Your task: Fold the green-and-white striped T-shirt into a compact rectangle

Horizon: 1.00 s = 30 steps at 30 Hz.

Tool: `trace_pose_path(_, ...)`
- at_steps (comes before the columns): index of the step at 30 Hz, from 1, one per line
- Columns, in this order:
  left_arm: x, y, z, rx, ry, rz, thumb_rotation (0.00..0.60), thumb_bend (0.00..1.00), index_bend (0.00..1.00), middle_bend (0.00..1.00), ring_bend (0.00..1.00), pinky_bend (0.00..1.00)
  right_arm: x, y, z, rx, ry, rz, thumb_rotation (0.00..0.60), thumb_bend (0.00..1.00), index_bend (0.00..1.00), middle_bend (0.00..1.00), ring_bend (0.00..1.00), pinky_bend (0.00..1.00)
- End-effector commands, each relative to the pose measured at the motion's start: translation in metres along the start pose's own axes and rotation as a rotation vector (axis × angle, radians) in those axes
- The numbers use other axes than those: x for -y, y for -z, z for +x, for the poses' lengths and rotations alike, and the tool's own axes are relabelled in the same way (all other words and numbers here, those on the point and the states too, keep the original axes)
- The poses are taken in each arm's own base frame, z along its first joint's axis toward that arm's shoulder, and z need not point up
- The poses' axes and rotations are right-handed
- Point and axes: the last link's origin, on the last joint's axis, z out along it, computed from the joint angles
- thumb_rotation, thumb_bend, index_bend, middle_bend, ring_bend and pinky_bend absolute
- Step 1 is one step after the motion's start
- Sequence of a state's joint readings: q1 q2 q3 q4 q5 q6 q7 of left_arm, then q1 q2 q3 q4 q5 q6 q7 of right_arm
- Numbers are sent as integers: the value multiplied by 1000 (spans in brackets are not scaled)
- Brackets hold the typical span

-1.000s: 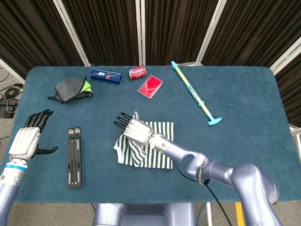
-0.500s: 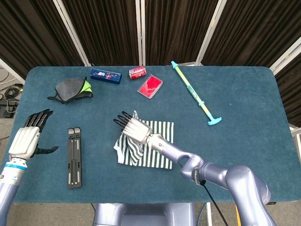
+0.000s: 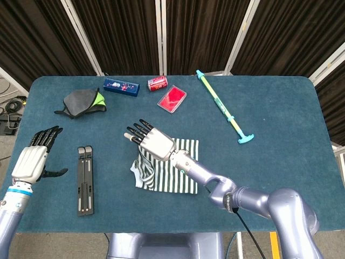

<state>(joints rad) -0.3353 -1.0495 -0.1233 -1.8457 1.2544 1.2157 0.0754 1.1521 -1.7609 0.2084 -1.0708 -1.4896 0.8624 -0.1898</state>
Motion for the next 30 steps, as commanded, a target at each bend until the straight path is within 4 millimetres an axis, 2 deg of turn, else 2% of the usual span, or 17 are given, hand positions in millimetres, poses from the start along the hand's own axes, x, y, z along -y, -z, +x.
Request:
trace_pose_path(1, -1, 1, 0, 0, -1, -4, 600, 0, 0, 0, 0, 0, -9, 14, 4, 1, -4, -15, 600, 0, 6, 0, 0, 0)
trace_pose_path(7, -4, 3, 0, -1, -2, -14, 600, 0, 0, 0, 0, 0, -11, 42, -2, 36, -9, -11, 600, 0, 22, 0, 0, 0)
trace_pose_path(12, -6, 5, 0, -1, -1, -23, 600, 0, 0, 0, 0, 0, -4, 52, -15, 68, -30, -10, 600, 0, 24, 0, 0, 0)
trace_pose_path(24, -4, 6, 5, -12, 21, -25, 600, 0, 0, 0, 0, 0, 14, 46, -42, 116, -41, -5, 600, 0, 30, 0, 0, 0)
trace_pose_path(30, -3, 6, 5, -6, 27, -28, 600, 0, 0, 0, 0, 0, 30, 39, -47, 117, -78, 18, 600, 0, 32, 0, 0, 0)
